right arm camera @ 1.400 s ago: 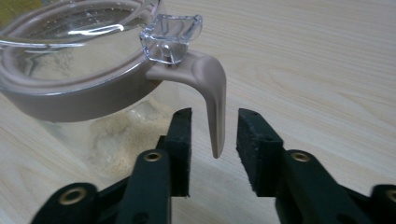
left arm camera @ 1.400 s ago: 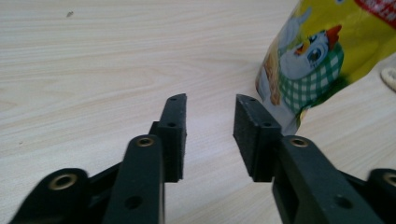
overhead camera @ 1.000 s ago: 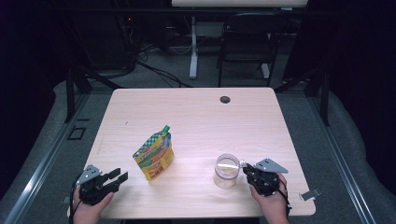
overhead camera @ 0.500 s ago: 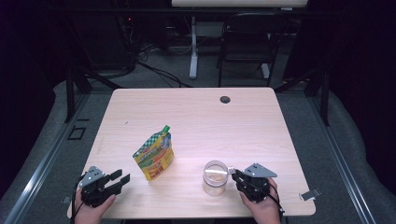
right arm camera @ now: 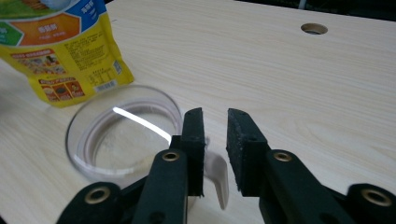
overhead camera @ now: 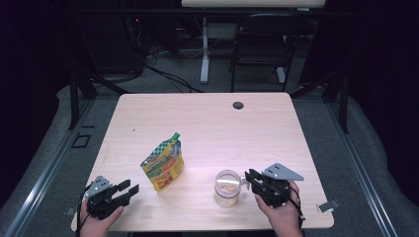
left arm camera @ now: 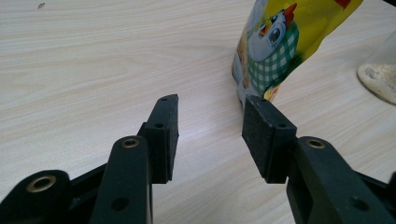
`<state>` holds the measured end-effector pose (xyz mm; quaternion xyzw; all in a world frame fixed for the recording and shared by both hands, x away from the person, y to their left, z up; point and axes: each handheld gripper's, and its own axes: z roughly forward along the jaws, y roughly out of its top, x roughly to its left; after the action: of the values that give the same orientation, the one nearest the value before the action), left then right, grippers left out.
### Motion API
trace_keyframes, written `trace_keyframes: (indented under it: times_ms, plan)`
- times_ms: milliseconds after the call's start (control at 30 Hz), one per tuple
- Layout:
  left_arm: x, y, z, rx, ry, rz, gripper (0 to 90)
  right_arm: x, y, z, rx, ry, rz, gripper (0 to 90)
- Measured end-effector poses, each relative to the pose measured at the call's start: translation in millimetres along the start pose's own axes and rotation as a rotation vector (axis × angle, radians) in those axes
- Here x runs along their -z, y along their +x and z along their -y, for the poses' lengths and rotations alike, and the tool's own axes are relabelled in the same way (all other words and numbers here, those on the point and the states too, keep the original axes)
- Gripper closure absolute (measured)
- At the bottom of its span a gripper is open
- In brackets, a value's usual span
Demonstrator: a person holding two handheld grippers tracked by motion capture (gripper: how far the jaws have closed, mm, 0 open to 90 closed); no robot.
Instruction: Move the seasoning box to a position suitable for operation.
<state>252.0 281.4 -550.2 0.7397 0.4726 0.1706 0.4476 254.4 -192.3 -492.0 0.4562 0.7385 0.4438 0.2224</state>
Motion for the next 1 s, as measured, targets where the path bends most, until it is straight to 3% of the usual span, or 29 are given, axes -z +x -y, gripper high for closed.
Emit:
trace_keyframes:
  times_ms: [133, 267, 600, 1000]
  plan:
    - [-0.8, 1.1, 1.0, -0.003, 0.005, -0.002, 55.3, -7.2, 3.5, -0.7, -0.029, -0.001, 0.009, 79.4]
    - [0.1, 3.1, 2.1, 0.007, 0.004, 0.005, 55.4, -5.9, 4.4, 3.4, -0.023, 0.011, 0.004, 79.5]
    - [0.6, 1.8, 2.4, 0.015, 0.002, 0.005, 55.3, -7.2, -4.3, 8.6, -0.097, 0.001, -0.065, 80.8]
    - [-0.5, 2.3, 2.9, 0.01, 0.011, 0.007, 55.1, -6.0, -9.9, 11.0, -0.158, -0.005, -0.084, 80.7]
